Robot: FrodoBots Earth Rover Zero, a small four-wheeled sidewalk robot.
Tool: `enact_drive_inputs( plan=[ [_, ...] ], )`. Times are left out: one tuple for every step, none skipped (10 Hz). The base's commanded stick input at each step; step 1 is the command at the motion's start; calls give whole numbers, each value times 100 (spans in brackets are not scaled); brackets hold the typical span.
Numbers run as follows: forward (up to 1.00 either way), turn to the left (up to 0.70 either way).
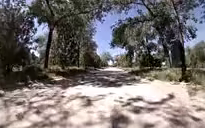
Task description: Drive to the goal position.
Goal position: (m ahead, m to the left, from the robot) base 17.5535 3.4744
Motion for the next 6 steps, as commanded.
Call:
enact_drive_inputs(
  plan=[
    [70,1],
    [70,1],
    [70,1],
    [70,1],
    [70,1],
    [70,1]
  ],
)
